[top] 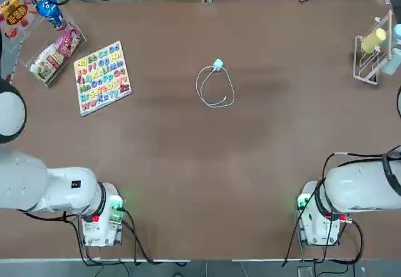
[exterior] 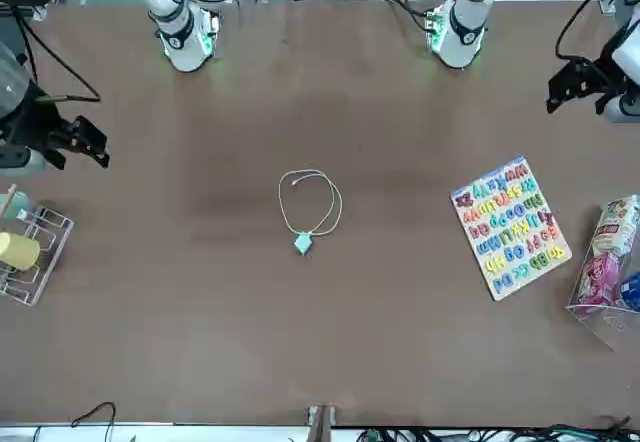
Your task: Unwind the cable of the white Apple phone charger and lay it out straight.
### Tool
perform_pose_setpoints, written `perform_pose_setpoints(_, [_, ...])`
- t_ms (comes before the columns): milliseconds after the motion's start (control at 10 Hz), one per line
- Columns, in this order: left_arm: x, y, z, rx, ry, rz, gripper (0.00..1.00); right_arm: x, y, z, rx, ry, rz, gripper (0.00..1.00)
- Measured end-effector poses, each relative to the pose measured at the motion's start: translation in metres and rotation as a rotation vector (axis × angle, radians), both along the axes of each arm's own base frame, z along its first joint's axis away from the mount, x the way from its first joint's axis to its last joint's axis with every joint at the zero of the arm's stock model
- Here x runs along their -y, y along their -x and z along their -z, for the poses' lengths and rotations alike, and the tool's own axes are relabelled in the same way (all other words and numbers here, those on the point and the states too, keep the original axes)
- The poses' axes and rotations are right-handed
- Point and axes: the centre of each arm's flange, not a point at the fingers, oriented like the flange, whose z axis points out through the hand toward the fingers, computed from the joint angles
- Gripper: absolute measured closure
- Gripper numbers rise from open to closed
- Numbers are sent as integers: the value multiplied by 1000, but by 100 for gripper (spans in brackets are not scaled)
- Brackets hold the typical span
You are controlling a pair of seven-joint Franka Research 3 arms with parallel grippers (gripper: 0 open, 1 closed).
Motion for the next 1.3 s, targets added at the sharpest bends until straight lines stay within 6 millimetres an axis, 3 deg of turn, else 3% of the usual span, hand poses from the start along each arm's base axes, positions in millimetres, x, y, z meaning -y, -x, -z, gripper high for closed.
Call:
perform_pose_setpoints(300, [10, 0, 1, -2, 3, 18, 0, 0, 0, 0, 0, 0, 0, 0])
perform_pose_setpoints(500, [39, -5, 18, -37, 17, 62, 0, 0, 0, 0, -1, 0, 0, 0])
perform_pose_setpoints(700, [89, -19, 56, -88, 24, 68, 0, 0, 0, 1, -1, 0, 0, 0])
perform_pose_setpoints(900, [137, -25, 77, -66, 44, 43, 1, 0, 0, 0, 1, -1, 1, 0])
perform_pose_setpoints(1200, [246, -11, 127, -54, 59, 74, 7, -6, 0, 1, -11, -54, 79, 0])
perform_pose_setpoints(1300, [271, -11, 148, -53, 71, 95, 13, -11, -2, 6, -20, -58, 116, 0])
